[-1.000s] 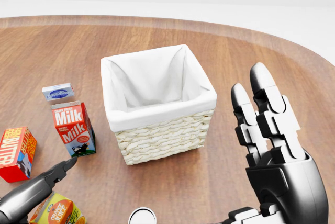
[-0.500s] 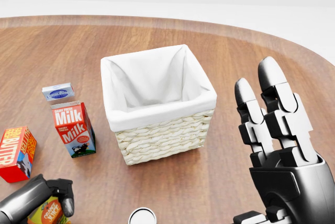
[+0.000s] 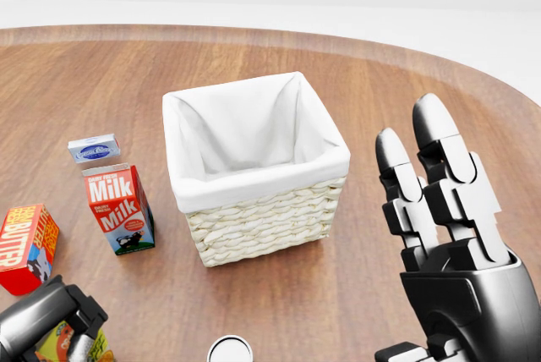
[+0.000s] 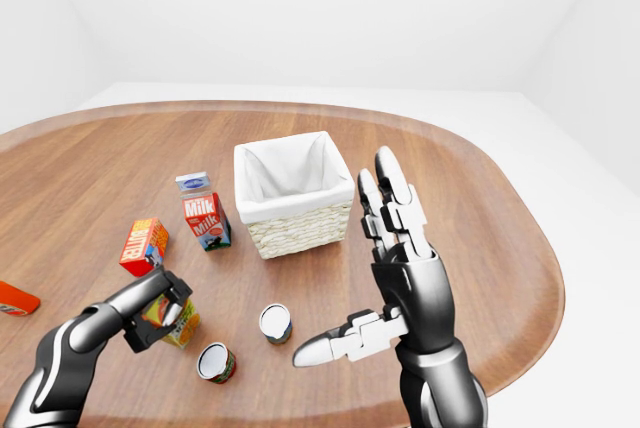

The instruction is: Pick up the orange juice, and put it in the basket.

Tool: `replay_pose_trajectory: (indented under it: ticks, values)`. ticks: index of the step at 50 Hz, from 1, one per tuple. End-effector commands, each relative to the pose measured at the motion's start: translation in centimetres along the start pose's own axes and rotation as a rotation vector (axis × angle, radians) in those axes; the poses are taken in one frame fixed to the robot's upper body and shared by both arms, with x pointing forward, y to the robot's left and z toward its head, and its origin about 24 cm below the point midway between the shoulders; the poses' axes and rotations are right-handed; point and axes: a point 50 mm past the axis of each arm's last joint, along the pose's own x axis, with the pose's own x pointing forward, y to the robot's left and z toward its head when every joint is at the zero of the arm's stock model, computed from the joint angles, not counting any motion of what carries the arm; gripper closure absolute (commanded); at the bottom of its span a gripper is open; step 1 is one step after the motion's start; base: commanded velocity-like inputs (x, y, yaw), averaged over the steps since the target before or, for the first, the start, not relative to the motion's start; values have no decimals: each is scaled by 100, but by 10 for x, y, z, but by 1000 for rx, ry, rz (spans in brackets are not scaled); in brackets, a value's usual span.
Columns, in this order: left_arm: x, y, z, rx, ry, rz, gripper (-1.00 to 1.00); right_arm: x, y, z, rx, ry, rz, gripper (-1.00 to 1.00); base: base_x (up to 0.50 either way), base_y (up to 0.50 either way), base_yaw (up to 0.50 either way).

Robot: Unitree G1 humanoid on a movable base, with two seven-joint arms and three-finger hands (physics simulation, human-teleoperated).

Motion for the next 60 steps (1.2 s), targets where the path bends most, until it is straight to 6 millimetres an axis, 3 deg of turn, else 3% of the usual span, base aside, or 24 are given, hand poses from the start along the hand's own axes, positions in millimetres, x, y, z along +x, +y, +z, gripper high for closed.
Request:
replay_pose_trajectory:
  ticks: [1,17,31,44,60]
  values:
    - [-11,18,13,16,-69,87,100,0,0,0,-1,-1,1,-100,0,0,0]
    - [-16,31,24,59,-123,111,100,-1,1,-7,-4,35,2,-100,0,0,0]
    - [-34,42,41,146,-210,136,100,0,1,-5,-6,27,2,-100,0,0,0]
    - [-43,53,44,183,-226,151,100,0,1,-10,-11,46,0,-100,0,0,0]
    - [-77,75,72,288,-366,221,100,0,1,-8,-12,41,1,-100,0,0,0]
